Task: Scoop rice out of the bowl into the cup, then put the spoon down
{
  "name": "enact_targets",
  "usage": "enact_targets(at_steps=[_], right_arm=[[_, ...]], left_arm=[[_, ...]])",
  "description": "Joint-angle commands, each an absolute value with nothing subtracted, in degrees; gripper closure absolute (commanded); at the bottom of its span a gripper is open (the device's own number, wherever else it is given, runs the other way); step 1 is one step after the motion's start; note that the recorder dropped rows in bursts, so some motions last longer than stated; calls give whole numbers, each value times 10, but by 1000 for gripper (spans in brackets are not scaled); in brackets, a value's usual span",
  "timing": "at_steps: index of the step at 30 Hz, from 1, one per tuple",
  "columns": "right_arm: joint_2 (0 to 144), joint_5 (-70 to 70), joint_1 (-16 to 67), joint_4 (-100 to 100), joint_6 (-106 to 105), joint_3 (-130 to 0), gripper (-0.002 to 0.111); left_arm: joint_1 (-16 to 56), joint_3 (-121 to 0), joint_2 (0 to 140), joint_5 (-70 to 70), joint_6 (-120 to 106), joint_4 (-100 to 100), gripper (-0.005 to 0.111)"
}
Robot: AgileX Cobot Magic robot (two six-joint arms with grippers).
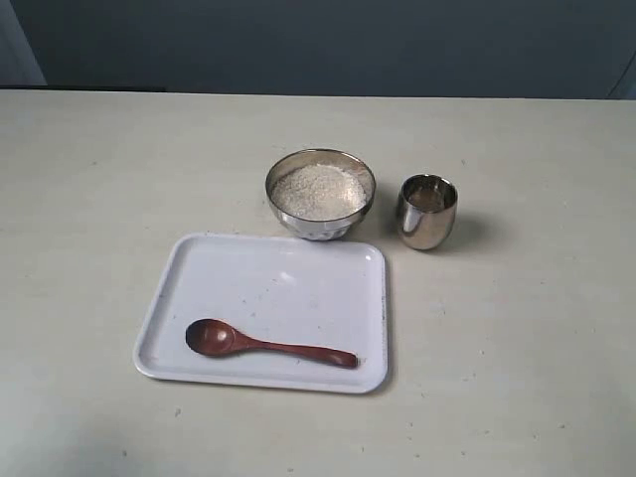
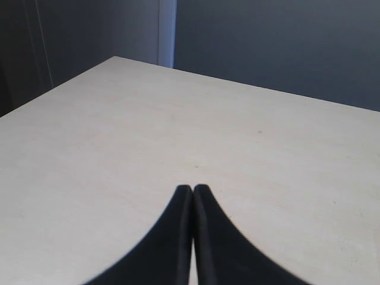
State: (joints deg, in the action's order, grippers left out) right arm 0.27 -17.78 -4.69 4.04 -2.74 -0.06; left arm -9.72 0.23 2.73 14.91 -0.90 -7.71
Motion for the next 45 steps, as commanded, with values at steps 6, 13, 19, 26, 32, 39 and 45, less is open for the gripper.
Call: enact_targets(at_steps=[6,13,19,26,32,39,45], right_arm=[[0,-174,-50,38,-25,0,109],[0,-174,-50,38,-25,0,109],[0,-174,-50,38,-25,0,109],[0,-174,-50,38,-25,0,109],[0,-174,-50,38,-25,0,109],[0,-174,-50,38,-25,0,109],[0,-174,-50,38,-25,0,109]], left_arm=[[-94,0,27,145,-5,-78,106],[-94,0,27,145,-5,-79,106],[-83,0,27,145,-5,-78,106],[-67,0,27,145,-5,-79,106],[-54,0,27,145,-5,-79,106],[-33,0,27,145,-5,-79,106],[-33,0,27,145,-5,-79,106]])
